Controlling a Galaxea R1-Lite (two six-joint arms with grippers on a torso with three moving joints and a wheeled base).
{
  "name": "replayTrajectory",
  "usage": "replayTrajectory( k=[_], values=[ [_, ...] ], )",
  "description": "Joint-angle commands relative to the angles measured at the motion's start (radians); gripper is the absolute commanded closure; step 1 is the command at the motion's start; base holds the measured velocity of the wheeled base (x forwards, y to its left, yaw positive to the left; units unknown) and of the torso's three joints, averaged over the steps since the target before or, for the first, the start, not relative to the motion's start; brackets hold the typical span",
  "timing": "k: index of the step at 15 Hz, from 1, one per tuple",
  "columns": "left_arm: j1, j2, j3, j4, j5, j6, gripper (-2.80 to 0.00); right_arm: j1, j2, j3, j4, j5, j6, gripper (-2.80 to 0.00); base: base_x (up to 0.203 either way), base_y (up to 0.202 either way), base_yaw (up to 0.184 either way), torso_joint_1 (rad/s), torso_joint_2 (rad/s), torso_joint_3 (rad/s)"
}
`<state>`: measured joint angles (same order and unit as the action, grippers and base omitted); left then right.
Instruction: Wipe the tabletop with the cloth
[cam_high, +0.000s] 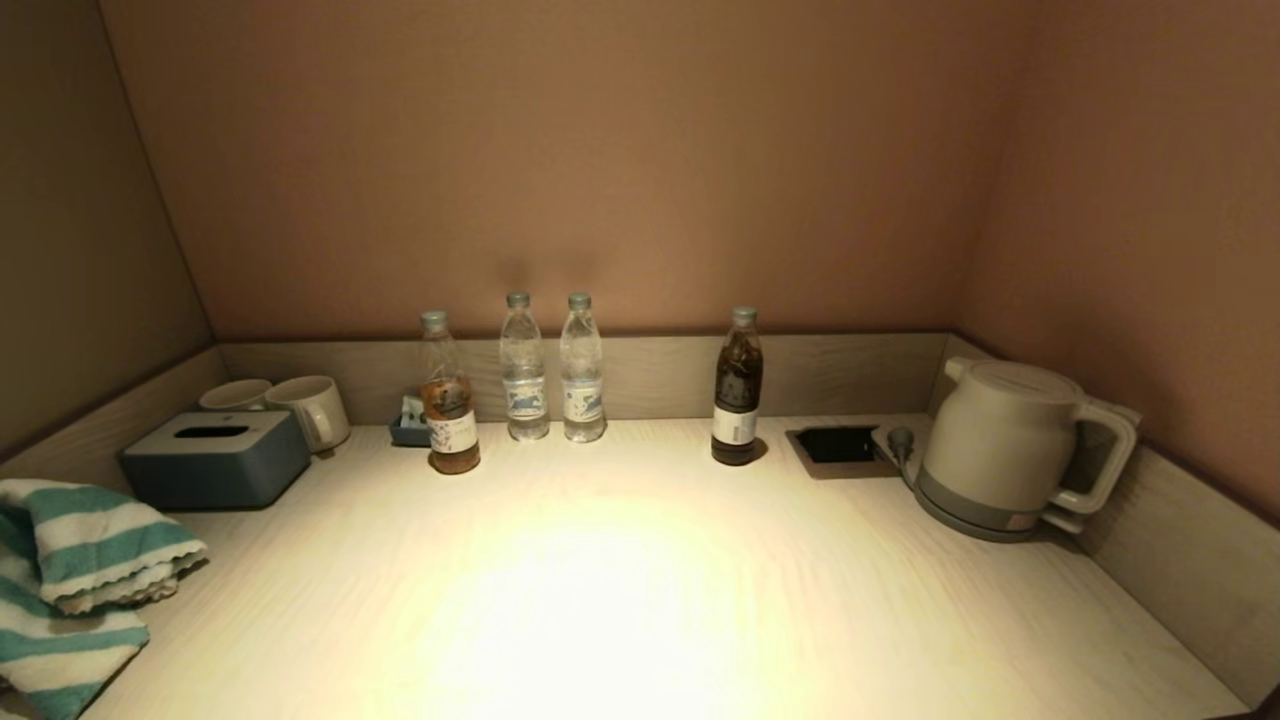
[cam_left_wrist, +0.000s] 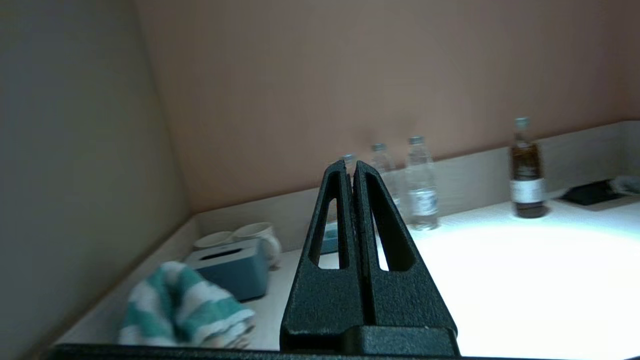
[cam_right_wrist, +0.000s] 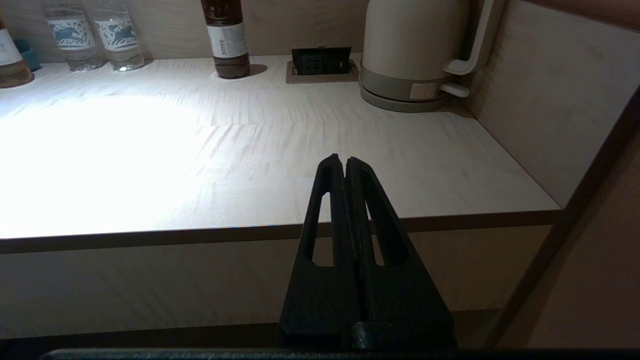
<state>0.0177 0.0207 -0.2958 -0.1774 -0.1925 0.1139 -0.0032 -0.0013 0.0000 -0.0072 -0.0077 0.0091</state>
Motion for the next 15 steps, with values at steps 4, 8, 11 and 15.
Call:
replayTrajectory(
  k=[4,8,11,15],
  values=[
    [0.000,-0.019,0.067,-0.010,0.117,0.029,0.00,0.000,0.001,0.000,0.000,0.000,-0.001,0.00,0.000,0.000,0.000,0.000,0.00,0.000],
    [0.001,-0.019,0.144,-0.014,0.149,0.022,0.00,0.000,0.001,0.000,0.000,0.000,-0.001,0.00,0.000,0.000,0.000,0.000,0.00,0.000],
    [0.000,-0.019,0.203,-0.056,0.139,0.019,0.00,0.000,0.001,0.000,0.000,0.000,-0.001,0.00,0.000,0.000,0.000,0.000,0.00,0.000],
    [-0.001,-0.019,0.290,-0.135,0.136,0.023,0.00,0.000,0.001,0.000,0.000,0.000,0.000,0.00,0.000,0.000,0.000,0.000,0.00,0.000]
  ],
)
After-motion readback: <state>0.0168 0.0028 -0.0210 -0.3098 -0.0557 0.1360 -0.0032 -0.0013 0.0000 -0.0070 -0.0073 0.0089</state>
